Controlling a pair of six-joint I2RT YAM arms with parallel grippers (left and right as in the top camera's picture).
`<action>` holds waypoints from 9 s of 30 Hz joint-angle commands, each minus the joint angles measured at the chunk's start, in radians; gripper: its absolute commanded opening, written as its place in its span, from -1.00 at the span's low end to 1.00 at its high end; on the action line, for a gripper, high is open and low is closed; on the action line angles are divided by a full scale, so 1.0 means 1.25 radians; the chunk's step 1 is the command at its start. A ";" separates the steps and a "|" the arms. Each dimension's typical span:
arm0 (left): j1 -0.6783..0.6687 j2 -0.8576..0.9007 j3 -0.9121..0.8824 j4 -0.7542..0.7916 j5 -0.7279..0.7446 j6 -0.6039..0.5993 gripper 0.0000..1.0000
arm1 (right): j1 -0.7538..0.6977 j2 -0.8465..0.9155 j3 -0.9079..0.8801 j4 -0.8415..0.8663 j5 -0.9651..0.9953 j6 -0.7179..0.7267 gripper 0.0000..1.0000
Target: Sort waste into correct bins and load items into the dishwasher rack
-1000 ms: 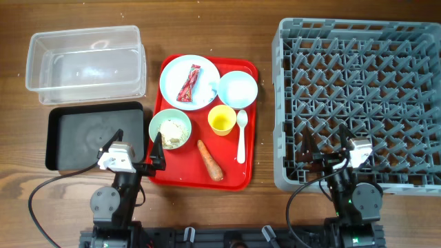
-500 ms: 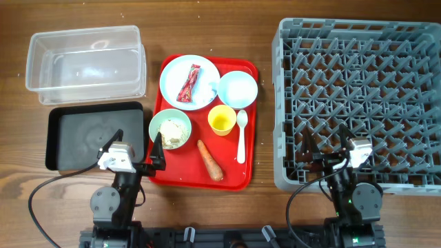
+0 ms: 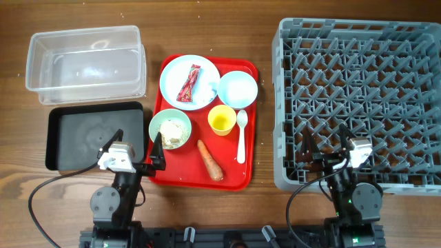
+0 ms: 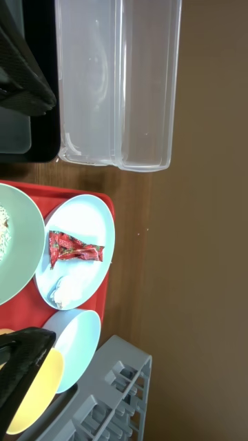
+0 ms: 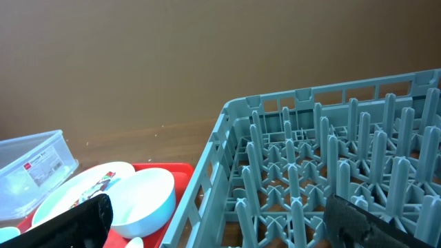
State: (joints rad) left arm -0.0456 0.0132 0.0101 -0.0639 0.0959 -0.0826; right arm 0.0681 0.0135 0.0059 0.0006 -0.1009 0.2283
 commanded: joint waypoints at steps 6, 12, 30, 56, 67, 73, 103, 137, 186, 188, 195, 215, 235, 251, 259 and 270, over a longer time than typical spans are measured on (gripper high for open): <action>0.005 -0.001 -0.004 -0.003 0.013 0.016 1.00 | -0.004 -0.002 -0.001 0.005 -0.007 -0.014 0.99; 0.005 -0.001 -0.003 -0.003 0.013 0.016 1.00 | -0.004 -0.002 -0.001 0.005 -0.007 -0.014 1.00; 0.005 -0.001 -0.004 -0.001 0.013 0.013 1.00 | -0.004 -0.002 0.000 0.010 -0.011 0.031 1.00; 0.003 0.641 0.574 -0.373 0.017 -0.030 1.00 | -0.004 0.485 0.510 -0.395 -0.040 -0.120 0.99; 0.004 0.951 0.921 -0.772 0.046 -0.030 1.00 | -0.004 0.762 0.722 -0.637 -0.049 -0.118 1.00; 0.002 0.970 0.921 -0.579 0.115 -0.030 1.00 | -0.004 0.767 0.722 -0.640 -0.046 -0.118 1.00; -0.155 1.545 0.921 -0.149 0.044 -0.029 0.68 | -0.004 0.767 0.722 -0.642 -0.046 -0.118 1.00; -0.059 1.250 0.944 -0.156 -0.266 -0.029 -0.92 | -0.004 0.767 0.722 -0.647 -0.046 -0.117 0.99; -0.254 1.571 0.944 -0.170 0.033 -0.029 -0.11 | -0.004 0.767 0.722 -0.648 -0.046 -0.117 0.99; -0.254 1.571 0.944 -0.168 0.033 -0.029 -0.30 | -0.004 0.767 0.722 -0.649 -0.046 -0.117 1.00; -0.253 1.543 0.944 -0.174 -0.064 -0.029 -0.86 | -0.004 0.767 0.722 -0.651 -0.046 -0.117 0.99; 0.073 1.312 0.945 -0.137 -0.168 -0.006 -0.03 | -0.004 0.767 0.722 -0.652 -0.046 -0.117 1.00; 0.076 1.289 0.945 -0.347 0.193 -0.006 0.27 | -0.004 0.767 0.722 -0.653 -0.046 -0.117 0.99; -0.228 1.295 0.943 -0.531 0.202 -0.005 0.28 | -0.004 0.767 0.722 -0.654 -0.046 -0.118 0.99; -0.294 1.372 0.937 -0.522 0.114 -0.006 0.22 | -0.004 0.767 0.722 -0.653 -0.046 -0.118 1.00; -0.307 1.404 0.939 -0.536 0.120 -0.051 -0.92 | -0.004 0.767 0.722 -0.654 -0.046 -0.117 0.99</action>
State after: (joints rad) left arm -0.4255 1.7718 1.1839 -0.7124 0.2474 -0.1234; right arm 0.0681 0.9707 0.8871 -0.8158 -0.1425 0.0952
